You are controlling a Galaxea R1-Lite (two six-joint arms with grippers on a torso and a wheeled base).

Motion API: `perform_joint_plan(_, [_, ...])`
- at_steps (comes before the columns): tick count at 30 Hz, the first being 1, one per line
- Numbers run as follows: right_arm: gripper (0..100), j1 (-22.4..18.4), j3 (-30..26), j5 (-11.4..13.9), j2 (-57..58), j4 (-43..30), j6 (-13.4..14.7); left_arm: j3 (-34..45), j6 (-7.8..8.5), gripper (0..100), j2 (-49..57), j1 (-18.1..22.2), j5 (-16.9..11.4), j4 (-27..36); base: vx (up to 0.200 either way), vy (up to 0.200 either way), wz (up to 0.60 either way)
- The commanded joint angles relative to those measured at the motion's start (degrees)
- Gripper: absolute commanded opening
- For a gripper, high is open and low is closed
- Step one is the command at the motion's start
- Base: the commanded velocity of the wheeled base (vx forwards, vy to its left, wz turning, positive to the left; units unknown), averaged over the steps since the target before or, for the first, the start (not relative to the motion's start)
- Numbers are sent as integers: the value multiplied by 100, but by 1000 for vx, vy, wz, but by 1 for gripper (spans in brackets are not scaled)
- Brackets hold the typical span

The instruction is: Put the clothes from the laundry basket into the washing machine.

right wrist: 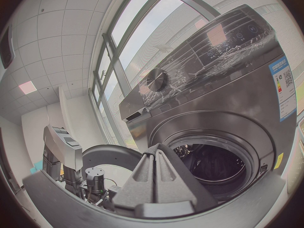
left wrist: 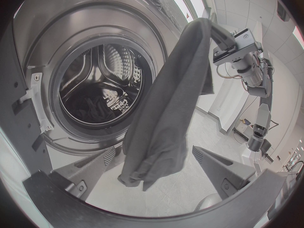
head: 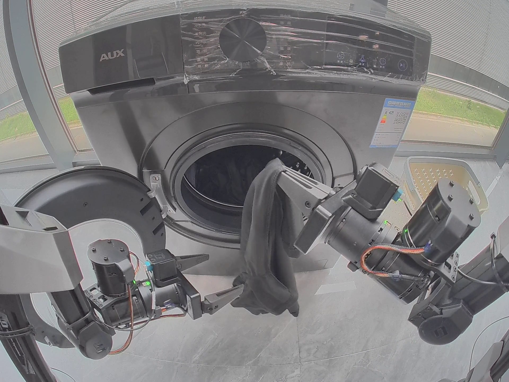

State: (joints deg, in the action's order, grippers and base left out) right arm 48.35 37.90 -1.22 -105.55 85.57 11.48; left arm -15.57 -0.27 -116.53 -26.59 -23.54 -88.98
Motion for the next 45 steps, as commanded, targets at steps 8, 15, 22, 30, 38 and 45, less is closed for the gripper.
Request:
perform_joint_plan(8, [0, 166, 33, -10, -45, 4, 12, -438, -61, 100, -696, -356, 16, -5, 0, 0, 0])
perform_joint_plan(15, [0, 166, 42, -19, -63, 4, 12, -878, -61, 100, -1091, -602, 25, -5, 0, 0, 0])
perform_joint_plan(22, [0, 289, -2, -36, -45, 4, 3, -1722, -26, 100, -1750, -373, 473, 3, 0, 0, 0])
perform_joint_plan(30, [0, 377, -28, -63, -19, 30, 12, -2231, -35, 100, -2146, -127, 605, 12, 0, 0, 0])
perform_joint_plan(38, [0, 430, -55, -63, -10, 48, 12, -2425, -35, 100, -2295, -83, 640, 12, 0, 0, 0])
perform_joint_plan(45, [0, 324, -72, -54, -19, 13, 12, -2407, -43, 0, -2199, -259, 631, -5, 0, 0, 0])
